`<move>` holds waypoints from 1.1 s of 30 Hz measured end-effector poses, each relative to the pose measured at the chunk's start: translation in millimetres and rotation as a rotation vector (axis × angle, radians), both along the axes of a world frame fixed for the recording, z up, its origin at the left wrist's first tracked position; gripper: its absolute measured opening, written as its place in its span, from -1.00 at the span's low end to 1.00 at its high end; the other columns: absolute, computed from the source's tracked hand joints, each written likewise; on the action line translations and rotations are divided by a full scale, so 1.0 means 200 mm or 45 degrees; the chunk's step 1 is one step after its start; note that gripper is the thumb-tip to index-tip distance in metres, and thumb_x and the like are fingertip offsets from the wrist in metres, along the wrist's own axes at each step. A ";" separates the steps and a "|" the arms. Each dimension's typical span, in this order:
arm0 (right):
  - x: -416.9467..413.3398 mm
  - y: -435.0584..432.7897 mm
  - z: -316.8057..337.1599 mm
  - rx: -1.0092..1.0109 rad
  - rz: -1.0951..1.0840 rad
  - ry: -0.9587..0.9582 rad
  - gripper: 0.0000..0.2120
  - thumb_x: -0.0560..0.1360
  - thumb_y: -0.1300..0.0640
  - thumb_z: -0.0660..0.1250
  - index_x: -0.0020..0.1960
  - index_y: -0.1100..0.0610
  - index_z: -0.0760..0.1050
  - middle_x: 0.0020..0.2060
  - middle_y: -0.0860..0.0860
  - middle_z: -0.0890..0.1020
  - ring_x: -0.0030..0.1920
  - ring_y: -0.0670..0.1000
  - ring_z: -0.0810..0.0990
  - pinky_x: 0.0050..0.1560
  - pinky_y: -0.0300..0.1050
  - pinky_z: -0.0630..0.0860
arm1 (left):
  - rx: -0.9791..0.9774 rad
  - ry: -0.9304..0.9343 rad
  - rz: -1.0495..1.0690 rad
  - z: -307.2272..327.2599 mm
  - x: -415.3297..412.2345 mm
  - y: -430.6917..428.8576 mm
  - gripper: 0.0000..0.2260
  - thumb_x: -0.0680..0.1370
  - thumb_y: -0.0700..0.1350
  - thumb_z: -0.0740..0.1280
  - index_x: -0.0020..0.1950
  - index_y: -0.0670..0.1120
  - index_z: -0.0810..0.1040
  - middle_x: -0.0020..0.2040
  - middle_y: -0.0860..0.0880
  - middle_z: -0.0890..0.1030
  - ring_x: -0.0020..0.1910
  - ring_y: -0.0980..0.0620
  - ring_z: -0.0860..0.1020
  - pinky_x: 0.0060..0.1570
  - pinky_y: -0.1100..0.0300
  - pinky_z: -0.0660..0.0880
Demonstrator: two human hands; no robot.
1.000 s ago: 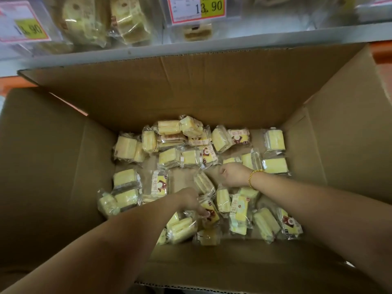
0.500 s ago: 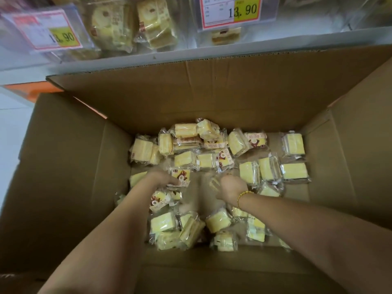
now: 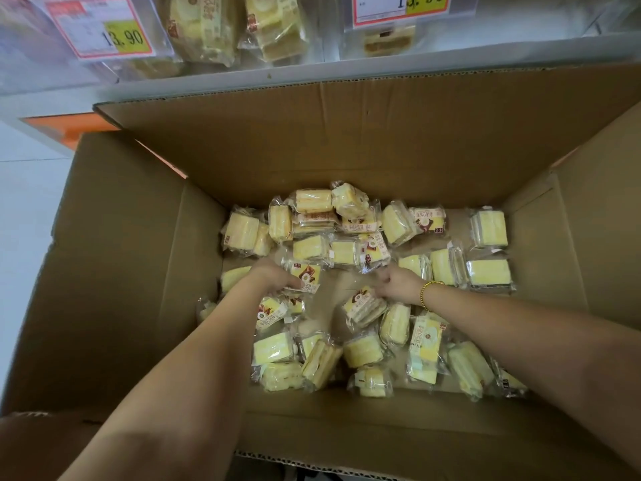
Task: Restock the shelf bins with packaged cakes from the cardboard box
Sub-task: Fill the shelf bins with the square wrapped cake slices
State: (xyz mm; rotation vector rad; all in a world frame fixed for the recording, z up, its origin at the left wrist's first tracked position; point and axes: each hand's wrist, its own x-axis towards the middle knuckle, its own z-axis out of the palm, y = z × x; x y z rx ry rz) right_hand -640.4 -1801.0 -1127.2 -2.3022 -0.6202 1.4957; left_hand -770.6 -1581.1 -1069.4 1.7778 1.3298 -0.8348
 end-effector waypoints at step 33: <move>0.20 -0.24 1.17 0.772 -1.074 0.827 -0.69 0.59 0.05 0.20 0.24 0.19 0.47 0.04 0.21 0.67 -0.07 0.16 0.69 -0.17 -0.04 0.65 | -0.728 -1.126 0.995 0.90 0.13 -0.20 -0.68 0.36 -0.12 0.43 0.07 -0.17 0.57 -0.06 -0.15 0.65 -0.04 -0.05 0.56 0.01 0.12 0.55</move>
